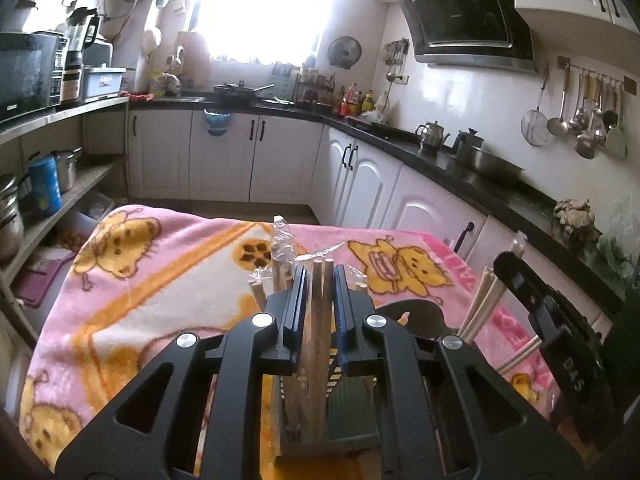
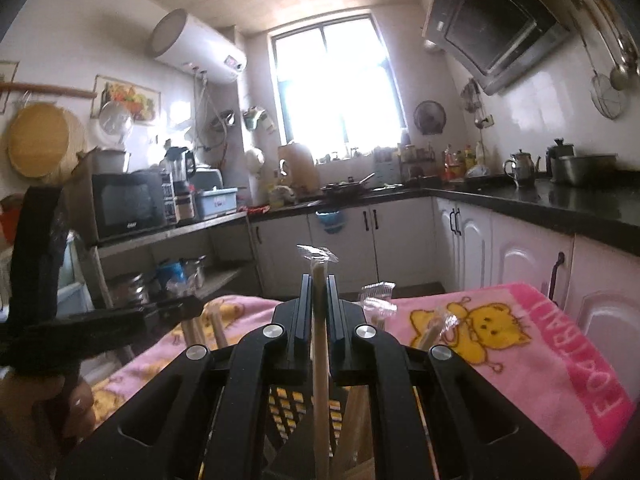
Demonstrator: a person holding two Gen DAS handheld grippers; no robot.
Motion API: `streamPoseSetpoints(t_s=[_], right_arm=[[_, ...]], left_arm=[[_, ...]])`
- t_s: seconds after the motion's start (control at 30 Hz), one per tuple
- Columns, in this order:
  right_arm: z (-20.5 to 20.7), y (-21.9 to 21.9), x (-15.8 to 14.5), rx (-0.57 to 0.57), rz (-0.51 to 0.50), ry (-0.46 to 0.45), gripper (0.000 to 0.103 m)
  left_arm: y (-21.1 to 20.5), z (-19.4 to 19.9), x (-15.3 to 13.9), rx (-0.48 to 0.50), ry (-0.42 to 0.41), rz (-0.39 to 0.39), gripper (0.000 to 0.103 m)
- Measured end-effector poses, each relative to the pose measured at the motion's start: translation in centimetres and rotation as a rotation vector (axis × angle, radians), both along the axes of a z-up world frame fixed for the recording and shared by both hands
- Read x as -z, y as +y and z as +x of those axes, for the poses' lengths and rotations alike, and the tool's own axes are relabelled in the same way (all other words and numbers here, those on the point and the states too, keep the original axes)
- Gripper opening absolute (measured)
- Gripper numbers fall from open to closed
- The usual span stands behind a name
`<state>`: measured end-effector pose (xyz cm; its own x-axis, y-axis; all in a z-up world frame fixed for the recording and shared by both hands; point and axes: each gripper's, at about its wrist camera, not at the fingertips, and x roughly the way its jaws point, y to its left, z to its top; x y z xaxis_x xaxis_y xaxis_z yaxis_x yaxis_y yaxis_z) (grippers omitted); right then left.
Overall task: Organize utensils
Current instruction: 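Lower the chopsticks into the caddy slots and open both tools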
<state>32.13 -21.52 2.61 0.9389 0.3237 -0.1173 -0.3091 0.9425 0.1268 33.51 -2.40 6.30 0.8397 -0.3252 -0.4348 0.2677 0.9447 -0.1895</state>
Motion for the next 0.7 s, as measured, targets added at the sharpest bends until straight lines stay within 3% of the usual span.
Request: streamPoseSetpoints(t_s=[0.23, 0.33, 0.43, 0.7], right_arm=[[-1.4, 0.7, -0.2, -0.038, -0.011, 0.083, 0.013], [-2.2, 1.1, -0.4, -0.061, -0.010, 0.110, 0.022], [-3.1, 1.5, -0.6, -0.072, -0.026, 0.117, 0.034], [-4.2, 1.0, -2.1, -0.049, -0.023, 0.110, 0.044]], left_arm=[[0.4, -0.7, 0.0, -0.016, 0.033, 0.004, 0.021], [0.6, -1.5, -0.2, -0.008, 0.040, 0.007, 0.026], [0.7, -2.4, -0.5, -0.015, 0.037, 0.020, 0.039], [2.1, -4.1, -1.9, -0.018, 0.017, -0.013, 0.044]])
